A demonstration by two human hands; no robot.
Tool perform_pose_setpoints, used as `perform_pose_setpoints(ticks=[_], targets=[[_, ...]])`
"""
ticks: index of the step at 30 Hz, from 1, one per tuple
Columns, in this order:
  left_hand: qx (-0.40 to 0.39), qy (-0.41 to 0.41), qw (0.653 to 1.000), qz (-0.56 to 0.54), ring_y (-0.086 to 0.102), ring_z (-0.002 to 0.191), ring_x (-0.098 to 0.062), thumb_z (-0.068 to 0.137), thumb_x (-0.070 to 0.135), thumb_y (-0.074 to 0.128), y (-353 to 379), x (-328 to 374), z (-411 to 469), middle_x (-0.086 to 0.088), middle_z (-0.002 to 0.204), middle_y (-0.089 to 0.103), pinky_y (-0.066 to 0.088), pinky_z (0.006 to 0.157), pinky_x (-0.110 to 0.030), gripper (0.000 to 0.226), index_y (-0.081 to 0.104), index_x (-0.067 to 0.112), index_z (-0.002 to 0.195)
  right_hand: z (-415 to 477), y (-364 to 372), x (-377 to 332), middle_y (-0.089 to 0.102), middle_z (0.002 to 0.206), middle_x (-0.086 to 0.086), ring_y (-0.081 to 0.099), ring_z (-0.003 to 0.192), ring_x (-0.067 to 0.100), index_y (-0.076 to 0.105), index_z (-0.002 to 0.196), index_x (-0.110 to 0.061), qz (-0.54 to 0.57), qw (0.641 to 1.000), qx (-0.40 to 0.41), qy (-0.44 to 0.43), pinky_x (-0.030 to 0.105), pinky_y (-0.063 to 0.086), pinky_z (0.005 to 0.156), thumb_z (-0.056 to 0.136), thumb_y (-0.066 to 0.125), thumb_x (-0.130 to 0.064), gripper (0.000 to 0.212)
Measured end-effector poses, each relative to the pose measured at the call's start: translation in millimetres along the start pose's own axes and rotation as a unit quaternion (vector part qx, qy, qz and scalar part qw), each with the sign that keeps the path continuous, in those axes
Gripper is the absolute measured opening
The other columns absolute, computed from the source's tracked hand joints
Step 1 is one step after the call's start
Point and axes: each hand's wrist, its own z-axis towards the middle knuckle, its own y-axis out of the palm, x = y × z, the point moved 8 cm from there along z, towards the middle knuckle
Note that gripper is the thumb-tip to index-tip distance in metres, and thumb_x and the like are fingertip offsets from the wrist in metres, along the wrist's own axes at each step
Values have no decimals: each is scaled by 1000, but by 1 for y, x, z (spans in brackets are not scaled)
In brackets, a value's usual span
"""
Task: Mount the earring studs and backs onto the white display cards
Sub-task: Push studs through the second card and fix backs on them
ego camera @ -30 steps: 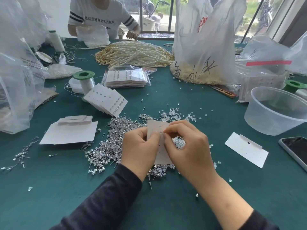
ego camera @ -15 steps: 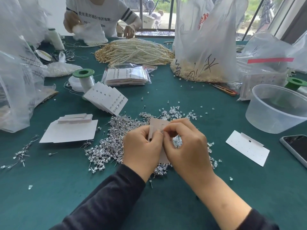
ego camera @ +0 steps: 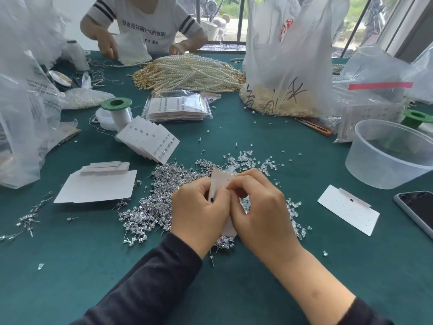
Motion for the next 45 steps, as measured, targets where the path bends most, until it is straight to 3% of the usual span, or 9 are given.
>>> perform_pose_setpoints(ticks=[5,8,13,20,25,29,34,39,45], targets=[[-204,-168,918,-296,65,71,-20,78,53,51,22,-11,8,-8,79,71,53,64,-29,46,71,12,85,7,-25,10,57,83,4,54,79,19,61,79,-3,-22,997,70,7,22,43,75,79,59,6,9],[-104,14,994,26,60,81,-14,87,35,54,-5,-9,24,1,93,68,50,77,-27,27,64,19,105,11,-45,24,55,84,1,54,81,18,60,82,-7,-12,990,137,45,23,44,75,81,57,3,11],[-191,92,926,312,45,101,-13,84,45,54,21,-17,15,5,103,55,33,97,-35,36,61,25,112,9,-51,58,59,87,-2,56,81,10,58,81,-20,112,959,152,212,16,47,73,88,57,-5,16],[-141,77,966,200,42,71,1,81,27,65,14,-13,21,10,79,54,34,77,-23,6,66,22,77,1,-21,71,66,82,11,64,79,21,62,81,-7,457,801,102,373,29,58,71,88,55,-4,9],[-104,74,978,166,40,65,4,79,21,67,2,-10,26,12,72,53,31,72,-22,8,65,20,71,-2,-8,65,63,97,21,69,79,25,58,102,5,559,713,50,419,35,59,69,89,49,-1,16],[-119,75,978,151,47,61,-4,75,15,65,1,-6,24,8,70,59,34,64,-21,12,60,20,66,-4,1,60,64,104,23,70,81,26,56,110,7,582,685,10,439,36,59,70,89,48,0,24],[-163,-63,976,-129,60,59,-31,60,13,66,3,-9,21,-13,68,69,50,58,-40,10,56,14,61,-9,10,54,68,92,22,69,82,30,60,99,7,613,644,-34,456,42,57,75,60,61,-7,41],[-208,-55,941,-260,55,51,-6,63,15,77,6,5,15,6,55,64,45,51,-16,16,61,14,68,-12,19,47,58,112,28,66,91,31,54,110,10,625,629,-74,456,43,54,82,62,61,-7,51],[-168,-84,951,-245,54,48,-5,67,17,74,3,-4,19,6,53,65,44,48,-16,6,71,17,62,-13,24,43,52,125,31,60,108,35,53,115,11,612,643,-108,447,43,52,88,66,61,-10,54]])
